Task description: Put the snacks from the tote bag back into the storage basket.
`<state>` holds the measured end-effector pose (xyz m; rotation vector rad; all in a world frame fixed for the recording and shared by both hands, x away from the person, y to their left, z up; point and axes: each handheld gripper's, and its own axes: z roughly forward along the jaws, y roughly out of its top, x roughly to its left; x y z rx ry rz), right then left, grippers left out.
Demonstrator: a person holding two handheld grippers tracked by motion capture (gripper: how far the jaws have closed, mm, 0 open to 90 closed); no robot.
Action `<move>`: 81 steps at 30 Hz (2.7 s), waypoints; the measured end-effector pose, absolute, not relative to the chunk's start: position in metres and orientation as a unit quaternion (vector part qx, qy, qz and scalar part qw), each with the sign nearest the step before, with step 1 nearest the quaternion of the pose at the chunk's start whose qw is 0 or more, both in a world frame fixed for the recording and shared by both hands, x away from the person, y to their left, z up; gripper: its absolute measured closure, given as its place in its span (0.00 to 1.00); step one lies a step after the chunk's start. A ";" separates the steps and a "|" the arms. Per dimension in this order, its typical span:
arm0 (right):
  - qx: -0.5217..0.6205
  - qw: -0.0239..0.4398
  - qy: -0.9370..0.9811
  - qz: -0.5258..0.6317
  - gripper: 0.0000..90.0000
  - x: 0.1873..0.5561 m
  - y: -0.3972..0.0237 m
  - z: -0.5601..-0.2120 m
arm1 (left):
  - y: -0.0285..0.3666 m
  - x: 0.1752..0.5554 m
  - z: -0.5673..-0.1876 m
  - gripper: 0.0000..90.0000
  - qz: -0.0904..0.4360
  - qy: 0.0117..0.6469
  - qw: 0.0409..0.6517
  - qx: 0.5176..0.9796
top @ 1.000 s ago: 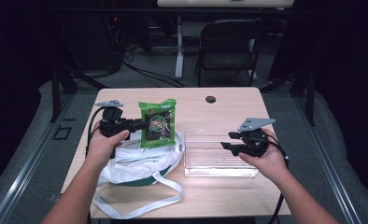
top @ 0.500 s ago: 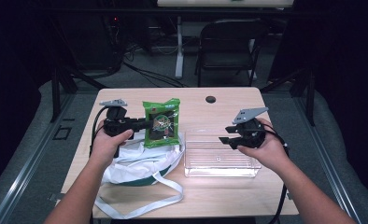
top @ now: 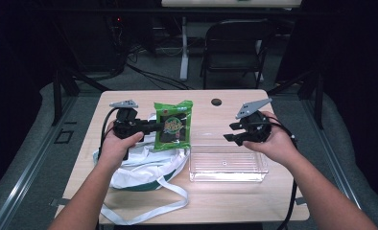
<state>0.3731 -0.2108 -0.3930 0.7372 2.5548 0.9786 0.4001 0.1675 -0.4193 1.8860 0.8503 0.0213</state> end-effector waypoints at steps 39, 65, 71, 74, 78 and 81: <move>0.181 0.176 0.922 0.293 0.56 0.392 -0.174 -0.352 | 0.126 0.403 -0.426 0.82 -0.004 0.320 0.494 0.808; 0.105 0.194 0.942 0.254 0.54 0.395 -0.140 -0.344 | 0.095 0.395 -0.428 0.82 0.008 0.272 0.477 0.836; 0.102 0.190 0.944 0.251 0.52 0.395 -0.136 -0.346 | 0.093 0.394 -0.428 0.82 0.012 0.262 0.481 0.837; 0.101 0.188 0.944 0.252 0.52 0.395 -0.135 -0.347 | 0.091 0.392 -0.427 0.82 0.018 0.250 0.482 0.840; 0.099 0.182 0.945 0.253 0.52 0.395 -0.133 -0.349 | 0.089 0.391 -0.426 0.82 0.023 0.239 0.483 0.842; 0.097 0.179 0.947 0.250 0.52 0.395 -0.132 -0.350 | 0.088 0.390 -0.426 0.82 0.026 0.234 0.484 0.843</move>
